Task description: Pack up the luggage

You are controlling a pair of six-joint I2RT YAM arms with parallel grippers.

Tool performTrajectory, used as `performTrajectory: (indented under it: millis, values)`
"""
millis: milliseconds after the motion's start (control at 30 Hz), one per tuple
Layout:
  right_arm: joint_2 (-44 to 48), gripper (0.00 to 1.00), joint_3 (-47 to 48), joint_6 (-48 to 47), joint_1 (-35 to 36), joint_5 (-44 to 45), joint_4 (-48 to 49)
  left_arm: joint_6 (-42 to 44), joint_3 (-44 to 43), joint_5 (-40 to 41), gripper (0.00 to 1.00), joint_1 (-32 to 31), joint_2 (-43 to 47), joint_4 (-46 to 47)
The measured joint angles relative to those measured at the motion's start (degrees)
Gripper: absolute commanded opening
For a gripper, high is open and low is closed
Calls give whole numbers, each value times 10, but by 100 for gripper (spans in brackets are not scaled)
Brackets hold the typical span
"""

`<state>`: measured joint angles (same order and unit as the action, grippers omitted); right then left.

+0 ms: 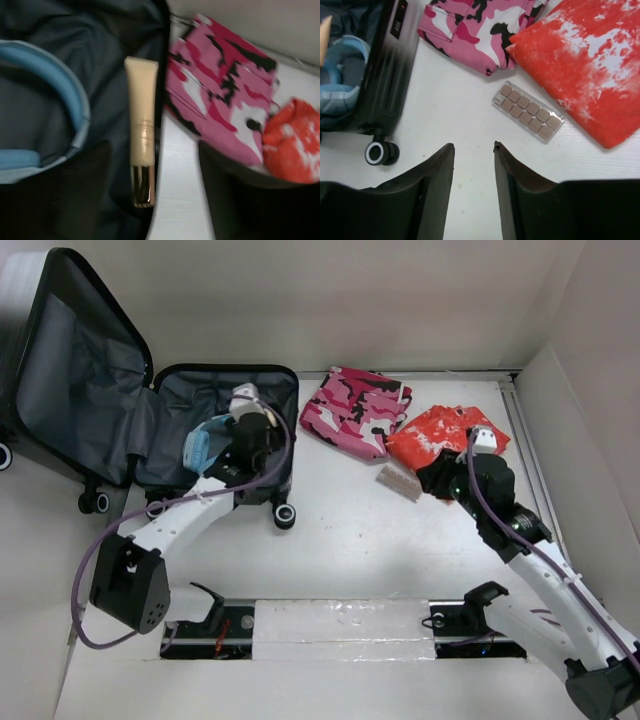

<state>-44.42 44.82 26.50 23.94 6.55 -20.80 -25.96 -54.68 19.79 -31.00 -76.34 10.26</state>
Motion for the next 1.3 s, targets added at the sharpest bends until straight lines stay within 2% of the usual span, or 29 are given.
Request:
performTrajectory:
  millis: [100, 200, 500, 700, 833, 1100, 1300]
  values:
    - [-20, 56, -18, -1, 0, 0, 12, -32, 21, 22, 80, 47, 12, -2]
    - [-75, 65, -30, -1, 0, 1, 29, -49, 36, 19, 80, 48, 12, -2]
    - [-346, 67, -20, -2, -48, -28, 116, -63, 104, -36, 77, 9, 42, 43]
    - [-469, 67, 35, -6, -81, -86, 189, -63, 144, -100, 76, 2, 62, 83]
    - [-494, 69, 47, 0, -90, -103, 230, -63, 159, -121, 76, 2, 69, 89]
    - [-520, 69, 47, 10, -102, -105, 251, -63, 166, -148, 75, 2, 76, 113]
    - [-494, 70, 21, 18, -85, -94, 251, -63, 167, -156, 73, 2, 83, 114]
